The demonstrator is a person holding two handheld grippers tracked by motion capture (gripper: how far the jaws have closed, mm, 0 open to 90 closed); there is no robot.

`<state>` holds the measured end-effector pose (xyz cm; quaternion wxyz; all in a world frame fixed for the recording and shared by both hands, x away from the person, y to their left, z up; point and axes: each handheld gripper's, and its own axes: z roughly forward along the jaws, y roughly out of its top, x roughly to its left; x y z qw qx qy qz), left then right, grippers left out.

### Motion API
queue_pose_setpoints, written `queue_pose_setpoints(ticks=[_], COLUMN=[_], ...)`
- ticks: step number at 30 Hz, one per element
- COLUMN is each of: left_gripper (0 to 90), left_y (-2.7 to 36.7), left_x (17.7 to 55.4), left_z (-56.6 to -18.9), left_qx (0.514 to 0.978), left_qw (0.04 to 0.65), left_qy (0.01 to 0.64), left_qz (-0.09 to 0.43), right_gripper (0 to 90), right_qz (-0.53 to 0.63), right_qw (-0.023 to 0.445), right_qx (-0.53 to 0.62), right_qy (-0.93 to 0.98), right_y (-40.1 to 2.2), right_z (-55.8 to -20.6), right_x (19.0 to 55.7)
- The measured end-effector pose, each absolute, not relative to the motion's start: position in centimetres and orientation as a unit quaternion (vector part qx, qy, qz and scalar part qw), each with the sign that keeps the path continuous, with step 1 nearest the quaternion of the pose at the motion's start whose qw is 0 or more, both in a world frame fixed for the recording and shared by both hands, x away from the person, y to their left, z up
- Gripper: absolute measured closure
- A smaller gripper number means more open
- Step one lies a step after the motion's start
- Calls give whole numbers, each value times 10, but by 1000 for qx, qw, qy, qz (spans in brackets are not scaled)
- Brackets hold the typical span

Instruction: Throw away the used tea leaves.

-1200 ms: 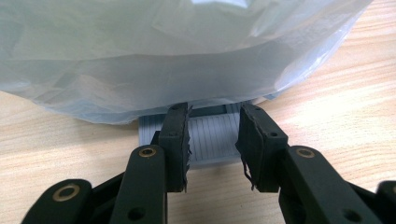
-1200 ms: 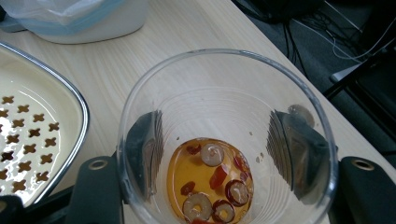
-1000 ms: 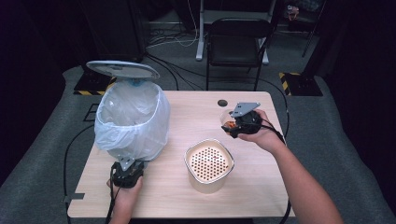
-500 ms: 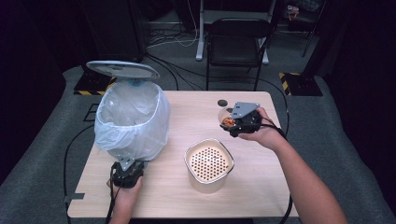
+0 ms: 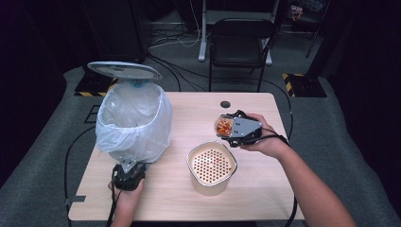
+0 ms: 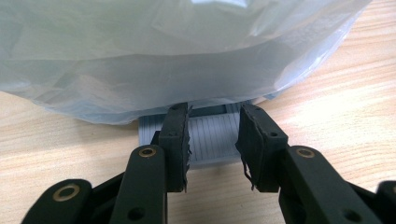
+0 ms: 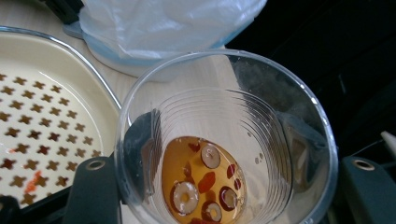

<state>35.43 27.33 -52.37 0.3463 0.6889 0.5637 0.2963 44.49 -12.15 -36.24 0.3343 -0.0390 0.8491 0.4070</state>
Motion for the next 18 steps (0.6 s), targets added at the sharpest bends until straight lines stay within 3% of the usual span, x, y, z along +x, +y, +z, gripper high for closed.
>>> queue_pose_setpoints(ticks=[18], left_gripper=[638], left_y=[273], left_x=[354], left_z=[-524], left_qx=[686], left_qw=[349], left_qy=[565], left_qz=[297], right_gripper=[352], right_qz=[348], right_qw=[488], right_qx=[-163], right_qy=[784], right_y=[-99], right_z=[-380], right_x=[385])
